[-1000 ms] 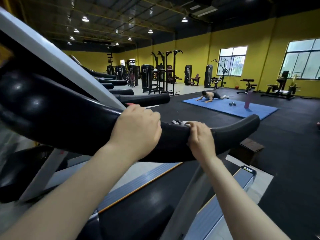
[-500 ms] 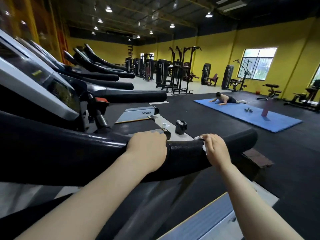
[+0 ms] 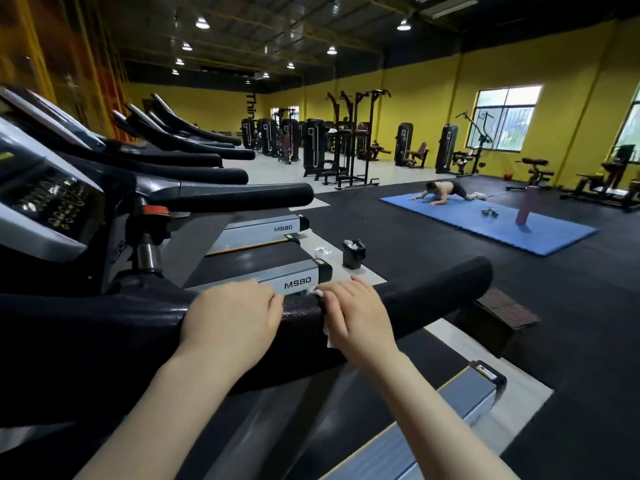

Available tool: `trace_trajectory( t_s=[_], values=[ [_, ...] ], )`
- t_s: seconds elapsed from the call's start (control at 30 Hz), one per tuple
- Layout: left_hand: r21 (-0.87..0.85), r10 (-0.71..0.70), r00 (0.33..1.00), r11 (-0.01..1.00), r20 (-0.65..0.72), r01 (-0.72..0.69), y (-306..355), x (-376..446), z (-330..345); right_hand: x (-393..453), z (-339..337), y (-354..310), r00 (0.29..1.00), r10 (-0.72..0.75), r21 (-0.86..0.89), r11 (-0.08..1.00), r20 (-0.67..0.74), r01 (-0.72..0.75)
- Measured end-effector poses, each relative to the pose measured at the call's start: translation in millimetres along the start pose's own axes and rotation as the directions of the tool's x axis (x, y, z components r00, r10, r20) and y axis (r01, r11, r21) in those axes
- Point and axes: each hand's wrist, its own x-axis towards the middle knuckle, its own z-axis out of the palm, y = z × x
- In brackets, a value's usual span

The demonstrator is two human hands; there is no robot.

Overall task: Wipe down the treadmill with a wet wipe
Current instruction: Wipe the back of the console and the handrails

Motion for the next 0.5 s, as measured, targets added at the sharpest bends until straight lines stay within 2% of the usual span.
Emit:
trace_trajectory(
  t_s=[0.13,0.2,0.27,0.33,0.4,0.5],
  values=[
    [0.084,-0.034,0.996,0.996,0.079,0.027,3,4,-6,1,-15,84,0.996,0.078,-0.046,0.996,0.034,-0.076],
    [0.122,-0.038,0.995,0.992,0.093,0.026,13,13,-8,3,-22,132,0.984,0.177,-0.055,0.983,0.002,-0.177],
    [0.092,-0.02,0.99,0.996,0.138,0.007,32,23,-5,7,-26,163,0.951,0.31,-0.04,0.95,-0.018,-0.311],
    [0.016,0.021,0.979,1.0,0.204,-0.025,60,36,10,13,-26,168,0.931,0.363,-0.045,0.93,-0.041,-0.365],
    [-0.006,0.084,0.968,0.996,0.236,-0.085,94,51,28,10,-25,156,0.958,0.286,-0.064,0.956,-0.022,-0.286],
    [-0.005,0.12,0.959,0.992,0.256,-0.122,146,79,52,-2,-23,141,0.999,0.0,-0.001,1.0,0.043,0.001]
  ],
)
